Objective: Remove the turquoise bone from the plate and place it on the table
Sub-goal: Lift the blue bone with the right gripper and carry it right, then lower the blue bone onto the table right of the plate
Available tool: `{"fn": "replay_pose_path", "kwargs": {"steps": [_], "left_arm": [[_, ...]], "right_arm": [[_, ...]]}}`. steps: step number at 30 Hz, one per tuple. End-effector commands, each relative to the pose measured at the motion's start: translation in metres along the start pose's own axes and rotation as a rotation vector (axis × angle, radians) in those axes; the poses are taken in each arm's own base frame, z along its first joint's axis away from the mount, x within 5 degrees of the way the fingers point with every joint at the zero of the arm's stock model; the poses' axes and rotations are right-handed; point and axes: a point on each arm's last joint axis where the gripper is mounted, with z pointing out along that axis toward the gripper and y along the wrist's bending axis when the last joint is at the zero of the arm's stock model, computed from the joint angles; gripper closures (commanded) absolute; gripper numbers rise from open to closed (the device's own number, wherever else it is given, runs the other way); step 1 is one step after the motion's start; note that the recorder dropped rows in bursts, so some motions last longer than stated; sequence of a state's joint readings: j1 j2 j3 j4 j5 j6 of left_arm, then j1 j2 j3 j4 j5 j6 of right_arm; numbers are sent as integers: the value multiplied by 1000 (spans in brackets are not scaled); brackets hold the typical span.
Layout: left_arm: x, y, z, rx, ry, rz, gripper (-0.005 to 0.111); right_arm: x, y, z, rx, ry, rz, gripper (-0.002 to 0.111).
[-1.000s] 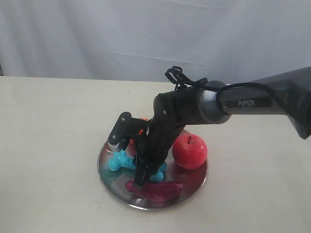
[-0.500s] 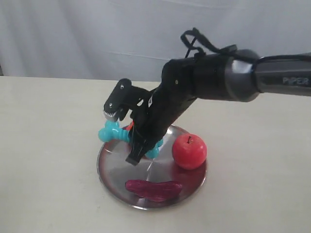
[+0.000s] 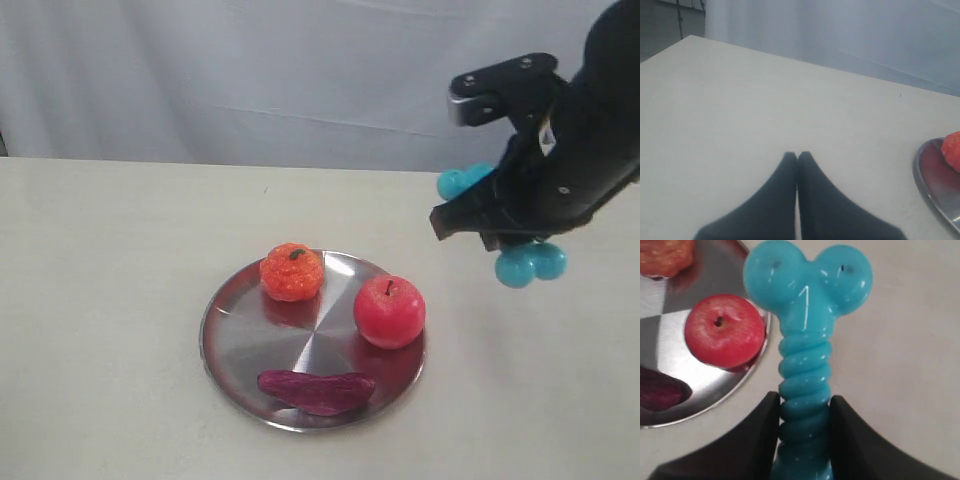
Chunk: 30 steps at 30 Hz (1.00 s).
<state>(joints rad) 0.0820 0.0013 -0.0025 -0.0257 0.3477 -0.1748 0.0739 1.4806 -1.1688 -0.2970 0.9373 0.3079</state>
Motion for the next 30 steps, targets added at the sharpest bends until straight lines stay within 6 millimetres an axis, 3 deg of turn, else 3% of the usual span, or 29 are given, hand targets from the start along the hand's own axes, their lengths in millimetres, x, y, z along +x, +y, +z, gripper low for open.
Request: {"fn": "replay_pose_path", "kwargs": {"steps": [1,6,19,25,30], "left_arm": [[0,0,0,5,-3,0,107],[0,0,0,5,-3,0,107],[0,0,0,5,-3,0,107],[0,0,0,5,-3,0,107],[0,0,0,5,-3,0,107]], "right_arm": [[17,-6,22,28,-19,154,109],[32,-3,52,44,-42,241,109],[42,9,126,129,90,214,109],[42,17,145,78,74,209,109],[39,21,149,42,38,189,109]]}}
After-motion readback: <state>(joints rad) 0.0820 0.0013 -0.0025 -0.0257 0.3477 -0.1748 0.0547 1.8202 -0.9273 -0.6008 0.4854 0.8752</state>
